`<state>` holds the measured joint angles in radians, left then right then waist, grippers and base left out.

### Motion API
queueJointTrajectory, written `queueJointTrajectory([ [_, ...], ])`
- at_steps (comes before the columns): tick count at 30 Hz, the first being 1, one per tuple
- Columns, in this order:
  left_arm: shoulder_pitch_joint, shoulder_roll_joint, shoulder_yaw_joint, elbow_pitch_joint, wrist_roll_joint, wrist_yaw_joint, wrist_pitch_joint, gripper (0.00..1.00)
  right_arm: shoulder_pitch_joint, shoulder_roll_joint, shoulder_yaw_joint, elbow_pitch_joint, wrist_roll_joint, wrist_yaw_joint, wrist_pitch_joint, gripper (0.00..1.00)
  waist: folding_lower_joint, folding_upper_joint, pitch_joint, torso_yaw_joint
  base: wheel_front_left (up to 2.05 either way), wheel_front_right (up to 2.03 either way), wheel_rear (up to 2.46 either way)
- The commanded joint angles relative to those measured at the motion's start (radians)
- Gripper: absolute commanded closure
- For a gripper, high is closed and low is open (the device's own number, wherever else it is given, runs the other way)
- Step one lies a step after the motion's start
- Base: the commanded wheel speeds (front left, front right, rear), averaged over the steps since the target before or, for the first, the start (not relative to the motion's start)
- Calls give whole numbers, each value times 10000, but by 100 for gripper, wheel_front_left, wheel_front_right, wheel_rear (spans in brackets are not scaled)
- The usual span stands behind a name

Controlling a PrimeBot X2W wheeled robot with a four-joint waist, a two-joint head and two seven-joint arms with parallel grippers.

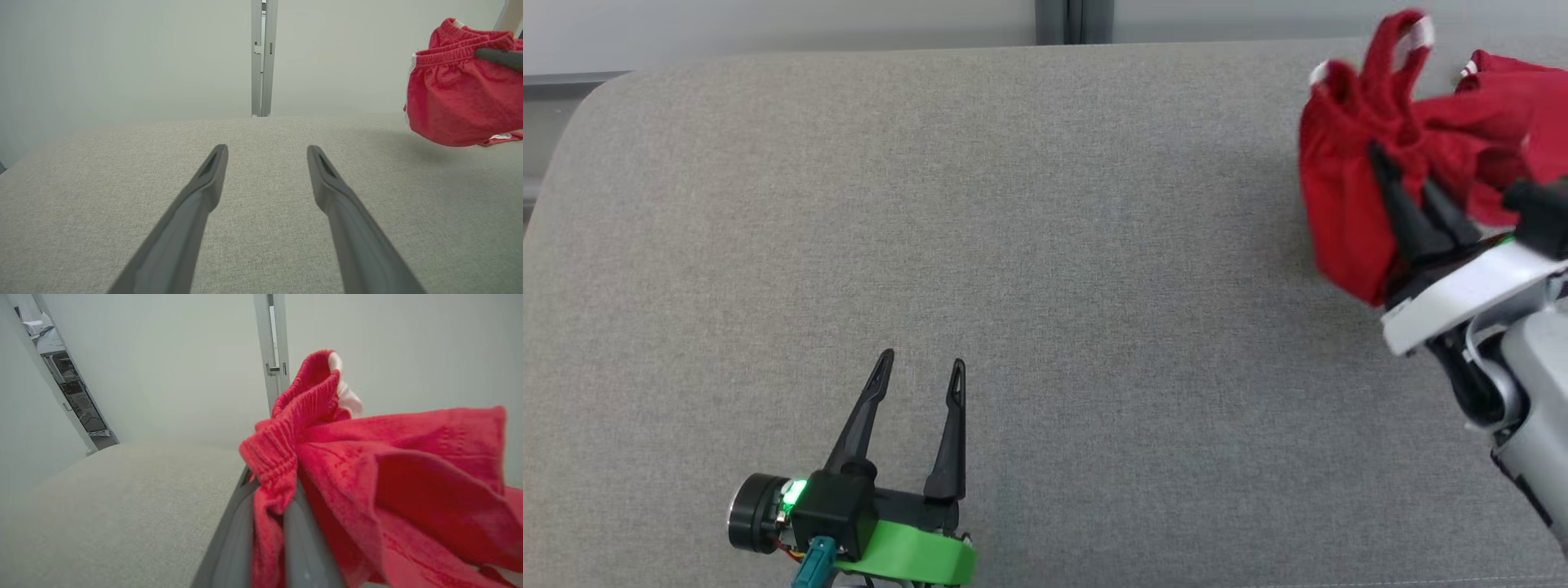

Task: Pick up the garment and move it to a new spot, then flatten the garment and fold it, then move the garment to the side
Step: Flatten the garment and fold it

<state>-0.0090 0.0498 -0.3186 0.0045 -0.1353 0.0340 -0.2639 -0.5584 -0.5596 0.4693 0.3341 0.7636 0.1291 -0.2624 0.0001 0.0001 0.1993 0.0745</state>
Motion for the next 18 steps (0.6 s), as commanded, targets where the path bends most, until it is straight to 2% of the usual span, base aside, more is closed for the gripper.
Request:
queueJointTrajectory([
  [1, 122, 16, 25, -21, -73, -8, -2, 0, 239, -25, 315, -66, -276, 29, -27, 100, -1, -1, -106, -80, 0, 0, 0],
  [4, 135, 16, 18, -18, -134, 14, -2, 0, 624, 231, 1234, -83, -679, 20, -29, 100, -1, -1, -137, -83, 0, 0, 0],
  [9, 120, 16, 8, -30, -214, 56, -2, 0, 1091, 997, 2300, 29, -370, 18, -28, 100, -1, -1, -148, -61, 0, 0, 0],
  [11, 117, 18, 30, -44, -229, 66, -2, 0, 1161, 1353, 2730, 128, -229, 18, -29, 56, -1, -1, -154, -81, 0, 0, 0],
  [12, 117, 18, 42, -39, -240, 60, -2, 0, 1165, 1541, 2945, 180, -144, 18, -29, 0, -1, -1, -162, -95, 0, 0, 0],
  [18, -54, 18, 77, -93, -221, 12, -1, 0, 1239, 2216, 3852, 25, 387, 18, -29, 0, -1, -1, -225, -77, 0, 0, 0],
])
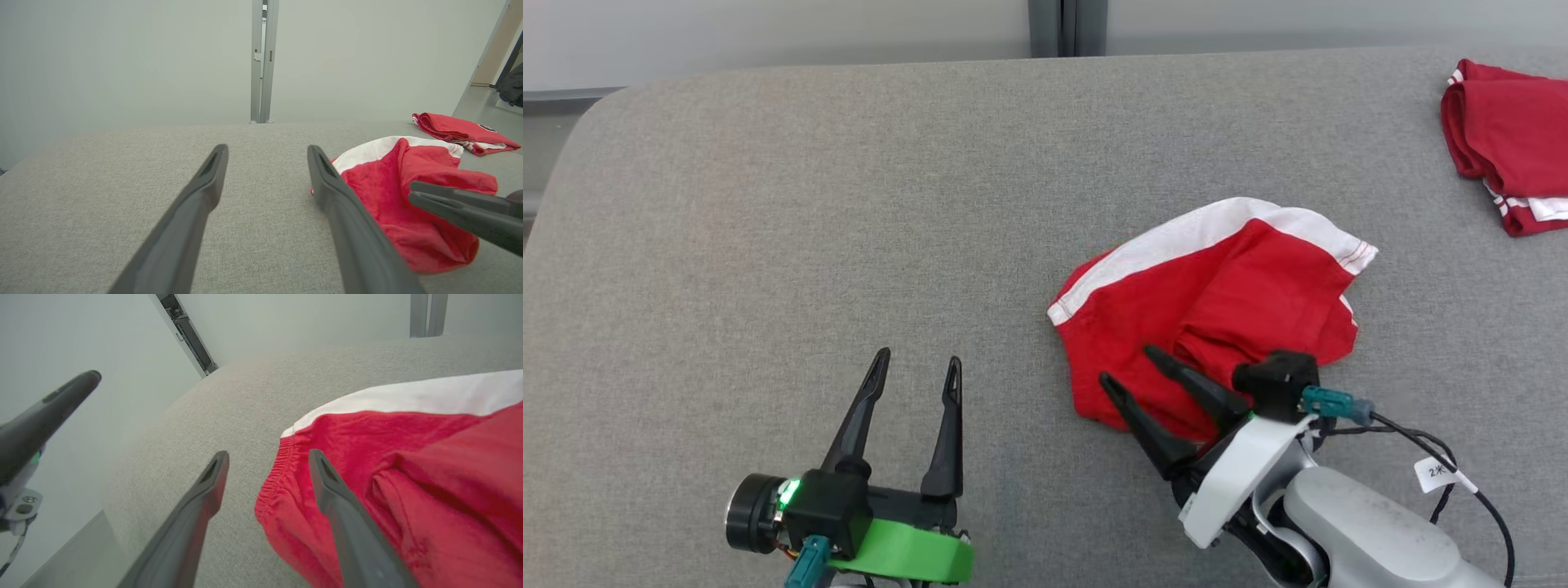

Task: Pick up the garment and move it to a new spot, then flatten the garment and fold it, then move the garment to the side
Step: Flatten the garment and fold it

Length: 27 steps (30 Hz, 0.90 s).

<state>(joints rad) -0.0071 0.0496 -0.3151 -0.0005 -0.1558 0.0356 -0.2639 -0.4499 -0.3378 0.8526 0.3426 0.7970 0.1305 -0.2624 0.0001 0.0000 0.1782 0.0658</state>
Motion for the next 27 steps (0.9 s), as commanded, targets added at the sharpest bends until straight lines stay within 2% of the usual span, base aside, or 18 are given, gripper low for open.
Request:
queueJointTrajectory([
  [1, -108, 20, 39, -79, -17, 8, -2, 0, 216, 24, 142, -172, 116, 5, -29, 0, -1, 0, -37, 16, 0, 0, 0],
  [3, -162, 20, 27, -143, -108, 45, -1, 0, 280, -18, 95, -410, 64, 5, -29, 0, -1, 0, -74, 19, 0, 0, 0],
  [6, -296, 20, -83, -153, -210, -33, -1, 0, 534, -180, -518, -790, -429, 5, -29, 0, -1, 0, -116, -19, 0, 0, 0],
  [12, -755, 23, -474, 882, -966, -352, -2, 0, 1477, -236, -2854, -1949, -1889, 5, -30, 0, -1, 0, -96, -440, 0, 0, 0],
  [14, -1000, 24, -551, 1533, -1703, -513, -1, 0, 1766, -171, -3545, -2240, -2200, 5, -28, 0, -1, 0, -48, -649, 0, 0, 0],
  [16, -1346, 24, -659, 2238, -2579, -775, -2, 0, 2003, -135, -4067, -2410, -2468, 5, -28, 0, -1, 0, -3, -843, 0, 0, 0],
  [21, -2404, 27, -1294, 4146, -6025, -1465, 318, 0, 2397, -39, -4675, -2582, -2854, 5, -30, 0, -1, 0, 112, -1325, 0, 0, 0],
  [23, -2762, 31, -1434, 4494, -7615, -1587, 727, 0, 2457, 3, -4753, -2616, -2896, 5, -30, 0, -1, 0, 185, -1497, 0, 0, 0],
  [27, -3447, 34, -1436, 4911, -9947, -1673, 1435, 0, 2580, 40, -4894, -2632, -2944, 5, -30, 0, -1, 0, 329, -1755, 0, 0, 0],
])
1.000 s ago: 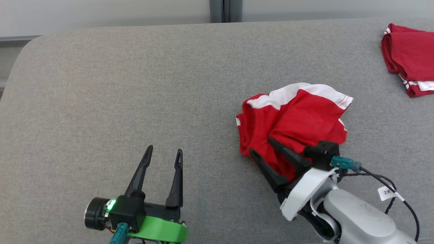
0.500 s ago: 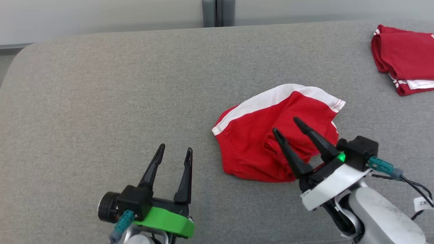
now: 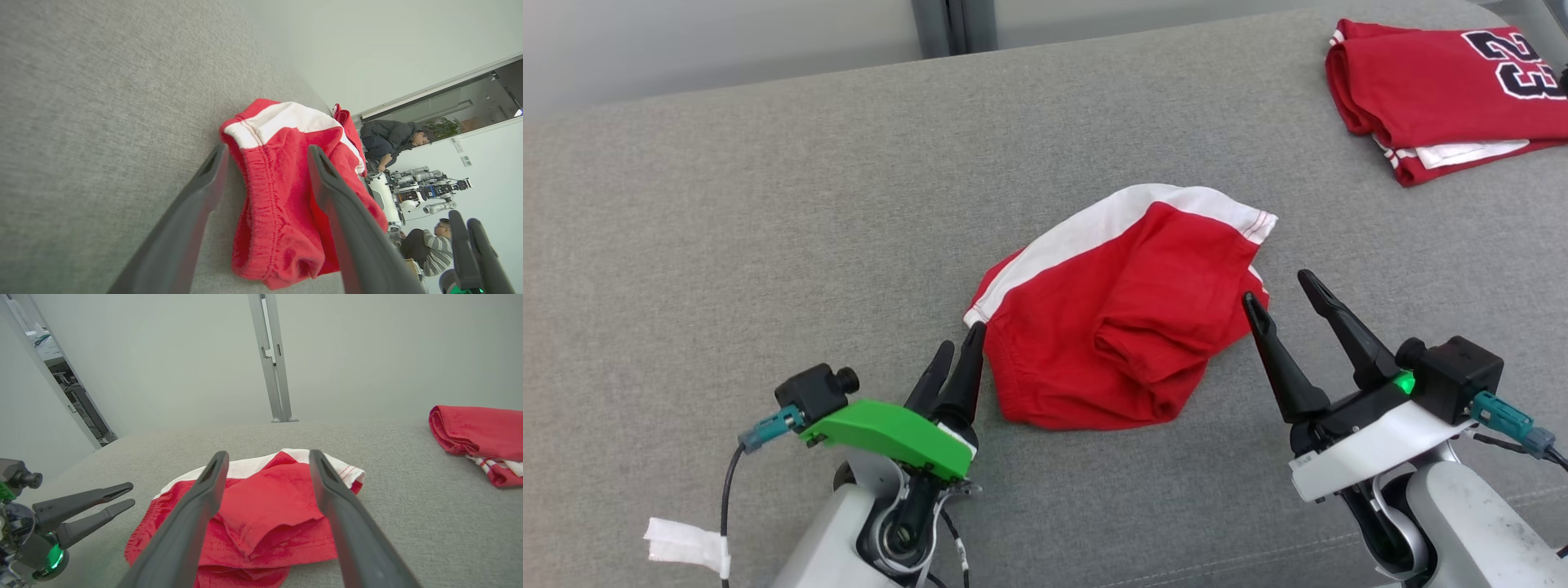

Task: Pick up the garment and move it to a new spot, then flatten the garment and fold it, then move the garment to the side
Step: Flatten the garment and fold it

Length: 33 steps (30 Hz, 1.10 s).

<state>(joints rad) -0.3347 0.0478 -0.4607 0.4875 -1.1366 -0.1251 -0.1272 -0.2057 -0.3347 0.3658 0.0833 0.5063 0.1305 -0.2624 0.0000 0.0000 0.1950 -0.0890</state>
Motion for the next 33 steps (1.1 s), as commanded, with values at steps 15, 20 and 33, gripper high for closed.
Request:
queueJointTrajectory([
  [15, -984, 183, 644, 590, -3245, -68, 1792, 5, 226, 126, -206, 23, -64, 5, -30, 0, 0, 0, 377, -578, 0, 0, 0],
  [20, -1014, 306, 542, 550, -3144, -69, 1720, 100, 240, 166, -201, 51, -36, 5, -28, 0, 0, 0, 351, -613, 0, 0, 0],
  [33, -1107, 858, -161, -313, -2310, -70, 921, 100, -999, 430, -260, 1367, 3423, 6, -30, 0, 0, 0, 695, -202, 0, 0, 0],
])
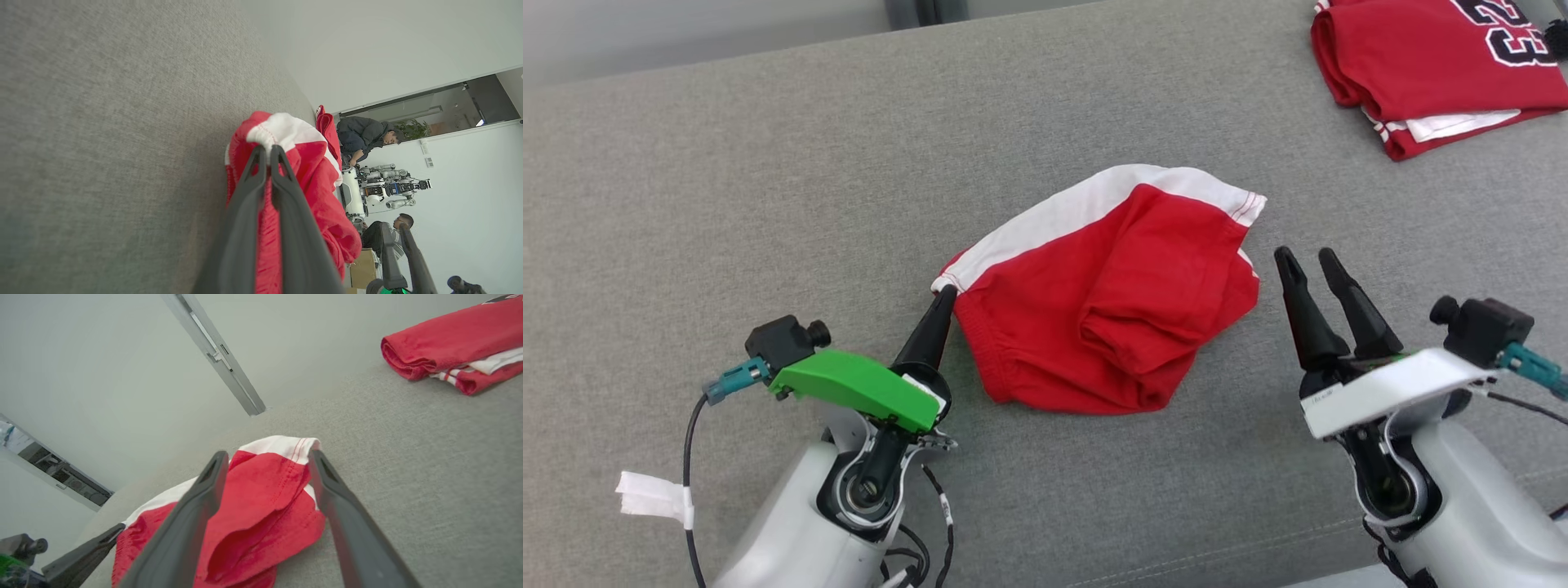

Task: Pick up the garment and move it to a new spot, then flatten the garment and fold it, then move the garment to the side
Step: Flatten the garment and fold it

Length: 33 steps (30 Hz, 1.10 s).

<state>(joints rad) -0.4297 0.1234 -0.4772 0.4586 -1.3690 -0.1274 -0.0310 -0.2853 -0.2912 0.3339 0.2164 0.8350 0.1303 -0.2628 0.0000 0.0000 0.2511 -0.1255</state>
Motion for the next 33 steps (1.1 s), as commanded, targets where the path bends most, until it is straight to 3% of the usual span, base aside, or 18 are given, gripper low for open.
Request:
queueJointTrajectory([
  [1, -168, 113, -56, -77, 48, -47, -59, 100, -441, -128, 235, 264, 584, 8, 24, 0, 0, 0, 174, 233, 0, 0, 0],
  [7, -377, 30, -420, -201, 83, -46, -167, 100, -1978, -844, 1136, 1655, 2866, 7, 776, 0, 0, 0, 413, 767, 0, 0, 0],
  [13, -562, -39, -734, -192, -47, -46, -252, 100, -2763, -1216, 1964, 2836, 3334, 7, 533, 0, 0, 0, 560, 1126, 0, 0, 0],
  [24, -856, 117, -1084, -65, -176, -47, -414, 100, -3542, -1509, 2822, 3531, 4356, 7, 165, 0, 0, 0, 931, 1379, 0, 0, 0],
  [25, -901, 128, -1123, -45, -176, -47, -414, 100, -3637, -1540, 2850, 3552, 4459, 7, 145, 4, 0, 0, 1001, 1413, 0, 0, 0],
  [27, -964, 146, -1188, 3, -173, -45, -431, 100, -3782, -1601, 2867, 3505, 4656, 8, 107, 51, 0, 0, 1094, 1468, 0, 0, 0],
  [28, -992, 156, -1217, 22, -178, -42, -456, 100, -3834, -1619, 2880, 3420, 4747, 7, 80, 64, 0, 0, 1124, 1487, 0, 0, 0],
  [29, -1023, 174, -1244, 37, -197, -36, -468, 100, -3903, -1668, 2910, 3294, 4847, 8, 56, 85, 0, 0, 1165, 1503, 0, 0, 0],
  [30, -1051, 195, -1260, 47, -215, -36, -483, 100, -3953, -1734, 2942, 3216, 4895, 7, 52, 100, 0, 0, 1193, 1511, 0, 0, 0],
  [33, -1274, 306, -1331, 37, -66, -34, -629, 100, -4152, -1975, 3029, 2916, 4993, 7, 22, 100, 0, 0, 1271, 1517, 0, 0, 0],
])
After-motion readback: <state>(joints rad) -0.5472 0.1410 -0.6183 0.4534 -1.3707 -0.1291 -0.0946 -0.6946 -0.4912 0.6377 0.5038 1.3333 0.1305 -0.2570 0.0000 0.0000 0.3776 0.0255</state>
